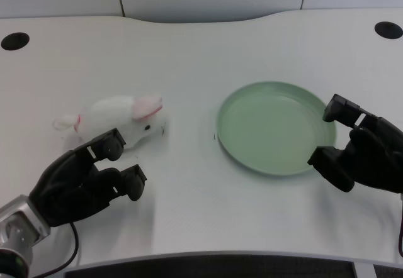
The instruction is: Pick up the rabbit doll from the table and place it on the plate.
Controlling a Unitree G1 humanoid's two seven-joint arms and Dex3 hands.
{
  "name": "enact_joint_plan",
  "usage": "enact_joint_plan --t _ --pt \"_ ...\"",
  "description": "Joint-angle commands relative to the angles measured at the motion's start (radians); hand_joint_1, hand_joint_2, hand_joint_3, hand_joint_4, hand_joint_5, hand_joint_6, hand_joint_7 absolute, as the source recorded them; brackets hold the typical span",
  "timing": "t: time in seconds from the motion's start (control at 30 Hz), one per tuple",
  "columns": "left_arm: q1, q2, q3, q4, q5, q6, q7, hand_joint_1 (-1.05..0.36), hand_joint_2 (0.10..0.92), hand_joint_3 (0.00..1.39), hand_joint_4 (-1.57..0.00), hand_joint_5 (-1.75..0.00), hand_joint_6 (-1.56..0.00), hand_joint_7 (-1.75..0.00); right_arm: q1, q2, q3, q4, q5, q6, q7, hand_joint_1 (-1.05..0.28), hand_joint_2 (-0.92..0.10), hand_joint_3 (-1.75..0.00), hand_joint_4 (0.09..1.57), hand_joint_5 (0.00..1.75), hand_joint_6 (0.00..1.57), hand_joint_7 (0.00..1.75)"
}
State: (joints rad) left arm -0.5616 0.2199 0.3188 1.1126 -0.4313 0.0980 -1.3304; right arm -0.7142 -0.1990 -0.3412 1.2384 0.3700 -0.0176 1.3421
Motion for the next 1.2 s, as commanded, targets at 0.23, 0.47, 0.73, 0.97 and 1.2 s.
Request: enact_joint_plan --t 0.23,0.47,0.73,0.97,1.2 --pt "0.002 0.018 0.001 0.006 0.004 0.004 -0.011 -0.27 0.873 0.01 -0.49 -1.75 -0.42 -1.75 0.002 -0.017 -0.003 -0.001 -0.003 0.001 0.003 -0.62 -0.92 -0.03 1.02 1.75 0.82 1.75" --pt "0.004 0.017 -0.001 0.002 0.007 -0.005 -0.007 -0.29 0.874 0.0 -0.5 -1.75 -0.43 -1.75 0.001 -0.016 -0.005 0.0 -0.001 0.003 0.005 -0.6 -0.92 -0.03 1.02 1.75 0.83 1.75" --pt "0.003 0.017 -0.003 0.004 0.01 -0.02 -0.006 -0.34 0.875 0.0 -0.51 -1.75 -0.49 -1.64 0.003 -0.016 -0.005 -0.002 -0.002 -0.005 0.001 -0.61 -0.92 -0.03 1.02 1.75 0.83 1.75" --pt "0.003 0.017 0.004 -0.001 0.001 0.002 -0.003 -0.34 0.859 0.0 -0.48 -1.75 -0.54 -1.5 0.002 -0.018 -0.007 -0.001 0.001 0.002 0.004 -0.6 -0.92 -0.03 1.02 1.75 0.82 1.75" --pt "0.123 -0.024 -0.025 -0.435 0.002 -0.044 0.194 -0.43 0.898 0.01 -0.44 -1.75 -0.45 -1.58 0.0 -0.014 0.0 -0.004 -0.003 0.01 0.002 -0.58 -0.92 -0.04 1.03 1.75 0.84 1.75"
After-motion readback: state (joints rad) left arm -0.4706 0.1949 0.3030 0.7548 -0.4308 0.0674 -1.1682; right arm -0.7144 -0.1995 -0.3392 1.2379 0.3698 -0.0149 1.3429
